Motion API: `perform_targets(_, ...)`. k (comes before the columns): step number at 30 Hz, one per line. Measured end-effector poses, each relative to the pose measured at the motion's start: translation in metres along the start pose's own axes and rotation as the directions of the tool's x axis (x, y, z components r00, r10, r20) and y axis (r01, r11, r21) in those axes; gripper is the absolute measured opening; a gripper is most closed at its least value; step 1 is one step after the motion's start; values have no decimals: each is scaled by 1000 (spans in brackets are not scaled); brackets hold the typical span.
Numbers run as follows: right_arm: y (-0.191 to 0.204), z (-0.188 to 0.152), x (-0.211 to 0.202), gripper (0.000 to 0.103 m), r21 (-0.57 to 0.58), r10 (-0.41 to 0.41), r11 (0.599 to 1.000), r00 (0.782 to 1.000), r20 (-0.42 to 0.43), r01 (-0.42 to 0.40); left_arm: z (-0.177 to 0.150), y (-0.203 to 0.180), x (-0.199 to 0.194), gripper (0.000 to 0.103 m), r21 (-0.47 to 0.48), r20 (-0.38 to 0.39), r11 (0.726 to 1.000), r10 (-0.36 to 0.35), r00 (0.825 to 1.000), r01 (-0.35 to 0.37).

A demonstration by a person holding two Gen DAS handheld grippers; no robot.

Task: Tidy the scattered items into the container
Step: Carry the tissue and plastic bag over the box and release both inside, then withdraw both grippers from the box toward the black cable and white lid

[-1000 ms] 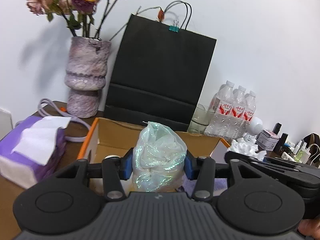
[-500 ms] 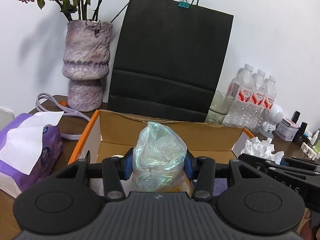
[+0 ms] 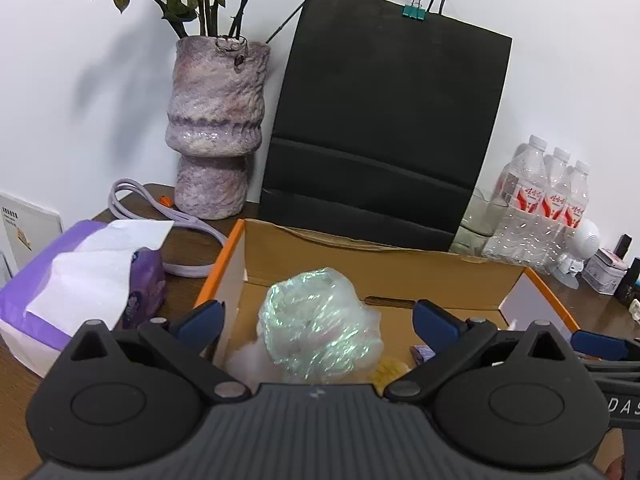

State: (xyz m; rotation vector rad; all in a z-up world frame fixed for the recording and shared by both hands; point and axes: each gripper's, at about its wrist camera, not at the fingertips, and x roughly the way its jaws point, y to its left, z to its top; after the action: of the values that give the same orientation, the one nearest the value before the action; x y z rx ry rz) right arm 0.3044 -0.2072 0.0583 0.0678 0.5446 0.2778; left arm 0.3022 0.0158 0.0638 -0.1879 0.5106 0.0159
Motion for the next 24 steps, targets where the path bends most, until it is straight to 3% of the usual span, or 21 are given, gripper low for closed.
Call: perform_targets(24, 5, 7, -18, 103, -38, 2, 999, 1000, 23, -1, 6, -5, -28, 103, 25, 50, 999, -45, 998, 44)
